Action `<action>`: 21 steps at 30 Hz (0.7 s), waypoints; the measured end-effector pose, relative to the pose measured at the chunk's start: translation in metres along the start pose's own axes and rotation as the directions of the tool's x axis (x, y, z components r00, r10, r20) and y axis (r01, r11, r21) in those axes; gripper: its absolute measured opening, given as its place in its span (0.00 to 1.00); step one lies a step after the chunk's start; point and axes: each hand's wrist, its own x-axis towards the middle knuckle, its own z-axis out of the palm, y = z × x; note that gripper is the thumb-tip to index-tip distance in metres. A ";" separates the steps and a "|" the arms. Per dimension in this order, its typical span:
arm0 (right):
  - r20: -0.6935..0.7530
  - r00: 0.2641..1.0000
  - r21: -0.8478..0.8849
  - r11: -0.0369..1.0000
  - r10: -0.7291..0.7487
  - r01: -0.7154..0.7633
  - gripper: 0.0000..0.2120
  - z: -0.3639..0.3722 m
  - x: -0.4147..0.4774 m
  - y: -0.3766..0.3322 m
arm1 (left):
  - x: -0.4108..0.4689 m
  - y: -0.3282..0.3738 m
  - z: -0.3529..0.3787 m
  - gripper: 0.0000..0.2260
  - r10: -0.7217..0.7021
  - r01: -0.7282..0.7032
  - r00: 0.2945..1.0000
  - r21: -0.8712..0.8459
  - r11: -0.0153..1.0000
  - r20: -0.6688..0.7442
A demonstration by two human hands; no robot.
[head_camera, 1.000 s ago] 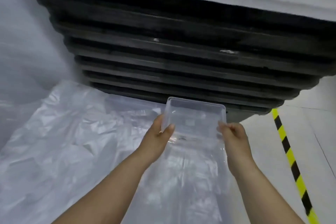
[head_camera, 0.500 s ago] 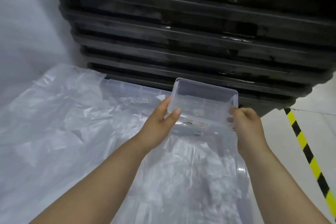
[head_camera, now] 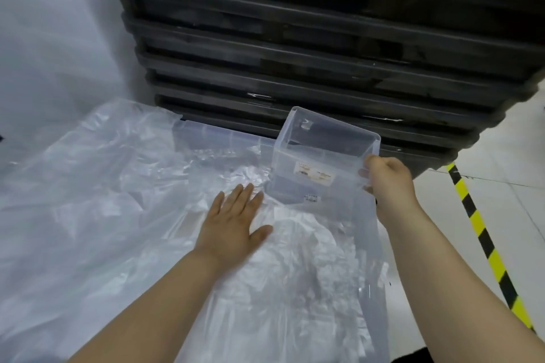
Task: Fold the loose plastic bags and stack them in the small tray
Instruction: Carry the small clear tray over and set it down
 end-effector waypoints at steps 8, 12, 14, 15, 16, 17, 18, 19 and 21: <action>-0.001 1.000 -0.092 0.996 0.005 -0.005 0.13 0.002 -0.003 0.008 | -0.015 -0.001 -0.007 0.58 0.004 -0.005 0.998 0.012 1.000 0.068; 0.043 0.999 -0.077 0.997 0.028 -0.025 0.11 0.000 -0.002 0.009 | -0.009 0.008 -0.021 0.35 -0.077 0.079 0.997 -0.303 0.950 0.020; 0.086 0.996 -0.054 0.998 0.029 -0.025 0.07 0.002 -0.002 0.011 | -0.002 0.020 -0.034 0.31 -0.143 0.095 0.990 -0.637 0.765 -0.024; 0.108 0.994 -0.047 0.999 0.026 -0.021 0.07 0.003 -0.003 0.011 | 0.002 0.026 -0.038 0.31 -0.162 0.096 0.987 -0.788 0.608 -0.005; 0.129 0.991 -0.042 0.999 0.020 -0.015 0.10 0.004 -0.002 0.012 | 0.007 0.032 -0.042 0.31 -0.165 0.102 0.986 -0.881 0.463 0.028; 0.148 0.989 -0.051 0.999 0.011 -0.004 0.13 0.005 -0.002 0.013 | 0.013 0.037 -0.044 0.32 -0.153 0.108 0.987 -0.926 0.363 0.055; 0.160 0.987 -0.070 0.998 0.002 0.009 0.15 0.006 -0.001 0.013 | 0.017 0.042 -0.043 0.31 -0.136 0.106 0.989 -0.938 0.330 0.064; 0.170 0.985 -0.095 0.995 -0.005 0.022 0.16 0.006 0.000 0.012 | 0.022 0.045 -0.040 0.31 -0.122 0.095 0.991 -0.942 0.323 0.058; 0.178 0.984 -0.140 0.990 -0.007 0.032 0.18 0.008 0.003 0.009 | 0.025 0.049 -0.036 0.28 -0.123 0.074 0.992 -0.945 0.318 0.036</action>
